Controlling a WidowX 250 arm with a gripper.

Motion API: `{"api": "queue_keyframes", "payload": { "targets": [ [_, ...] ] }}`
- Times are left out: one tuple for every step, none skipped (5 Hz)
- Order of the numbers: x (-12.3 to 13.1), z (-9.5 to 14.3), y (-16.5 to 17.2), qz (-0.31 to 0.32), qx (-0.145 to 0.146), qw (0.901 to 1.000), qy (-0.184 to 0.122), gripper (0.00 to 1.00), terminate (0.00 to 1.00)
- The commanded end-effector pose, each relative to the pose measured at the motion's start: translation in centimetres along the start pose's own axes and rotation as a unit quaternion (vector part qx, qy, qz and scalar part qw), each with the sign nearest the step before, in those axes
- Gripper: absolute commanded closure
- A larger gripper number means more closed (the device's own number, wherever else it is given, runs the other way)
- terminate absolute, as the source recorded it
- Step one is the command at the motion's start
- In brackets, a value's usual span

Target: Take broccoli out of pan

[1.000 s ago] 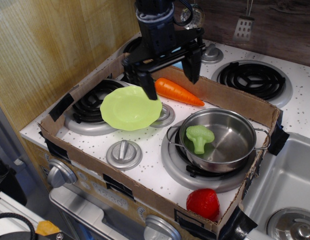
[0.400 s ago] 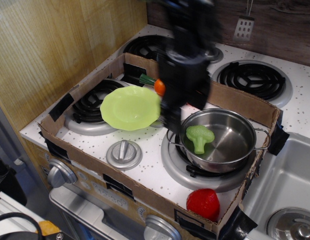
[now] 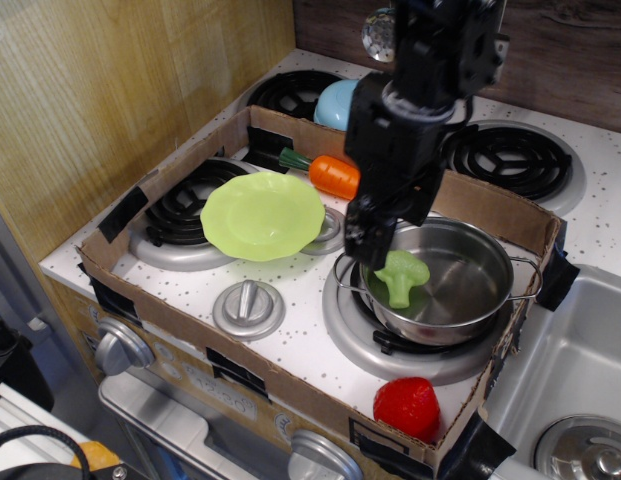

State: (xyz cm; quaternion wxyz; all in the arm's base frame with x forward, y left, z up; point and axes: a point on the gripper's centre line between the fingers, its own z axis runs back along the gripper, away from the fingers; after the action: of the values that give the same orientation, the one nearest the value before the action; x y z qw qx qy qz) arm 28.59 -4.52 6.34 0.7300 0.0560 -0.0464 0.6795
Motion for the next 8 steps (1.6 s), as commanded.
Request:
{"api": "queue_keyframes", "payload": {
  "targets": [
    [0.6, -0.5, -0.2, 0.011, -0.009, 0.9995, 0.027, 0.0, 0.0],
    [0.7, -0.9, 0.0, 0.015, -0.002, 0.9996, 0.024, 0.0, 0.0],
    [1.1, -1.8, 0.0, 0.013, -0.008, 0.9995, 0.029, 0.0, 0.0],
    [1.0, -2.9, 0.2, 0.019, -0.017, 0.9989, 0.04, 0.0, 0.0],
    [0.7, -3.9, 0.4, 0.032, -0.033, 0.998, 0.042, 0.0, 0.0],
    [0.7, -4.2, 0.3, 0.033, -0.04, 0.9976, 0.045, 0.0, 0.0],
    [0.7, -4.4, 0.1, 0.031, -0.046, 0.9975, 0.045, 0.0, 0.0],
    [0.6, -4.0, -0.2, 0.033, -0.042, 0.998, 0.034, 1.0, 0.0]
  ]
}}
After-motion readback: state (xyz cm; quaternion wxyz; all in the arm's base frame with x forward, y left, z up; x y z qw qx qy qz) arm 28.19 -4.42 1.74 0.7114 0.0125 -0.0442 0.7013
